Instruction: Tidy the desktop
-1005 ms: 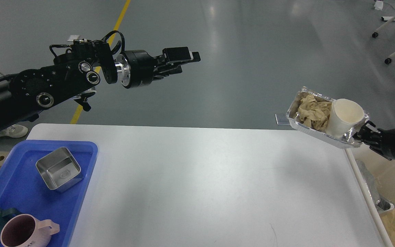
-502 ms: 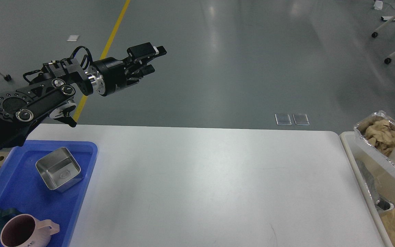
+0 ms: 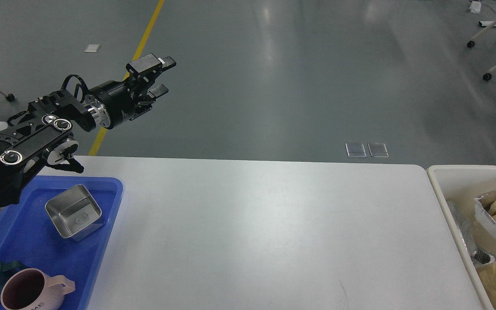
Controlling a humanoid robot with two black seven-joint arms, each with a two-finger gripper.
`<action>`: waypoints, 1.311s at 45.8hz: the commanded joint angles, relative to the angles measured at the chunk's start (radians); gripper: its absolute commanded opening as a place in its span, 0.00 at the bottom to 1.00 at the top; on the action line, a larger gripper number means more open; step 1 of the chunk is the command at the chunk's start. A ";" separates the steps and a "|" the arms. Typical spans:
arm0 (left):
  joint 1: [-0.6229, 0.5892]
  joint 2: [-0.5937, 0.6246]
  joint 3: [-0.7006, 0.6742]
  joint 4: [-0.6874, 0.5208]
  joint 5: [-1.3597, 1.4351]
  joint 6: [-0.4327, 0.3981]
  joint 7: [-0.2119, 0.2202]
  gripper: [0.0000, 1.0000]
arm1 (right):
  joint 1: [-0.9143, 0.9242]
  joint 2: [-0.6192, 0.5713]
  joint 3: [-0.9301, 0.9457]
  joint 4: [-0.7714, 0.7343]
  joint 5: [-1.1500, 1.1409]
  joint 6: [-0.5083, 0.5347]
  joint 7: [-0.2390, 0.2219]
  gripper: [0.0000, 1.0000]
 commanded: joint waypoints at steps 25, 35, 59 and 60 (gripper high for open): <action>0.008 0.008 -0.006 0.020 -0.019 0.016 -0.014 0.87 | -0.004 0.206 0.185 -0.300 0.065 -0.080 -0.006 1.00; 0.008 0.030 -0.037 0.025 -0.094 0.017 -0.017 0.86 | 0.054 0.301 0.506 -0.358 0.062 -0.071 -0.008 1.00; 0.054 0.076 -0.163 0.043 -0.289 0.032 -0.008 0.97 | 0.272 0.634 0.845 -0.349 0.064 -0.071 -0.005 1.00; 0.063 0.076 -0.175 0.043 -0.315 0.032 -0.006 0.97 | 0.275 0.645 0.850 -0.350 0.064 -0.069 -0.003 1.00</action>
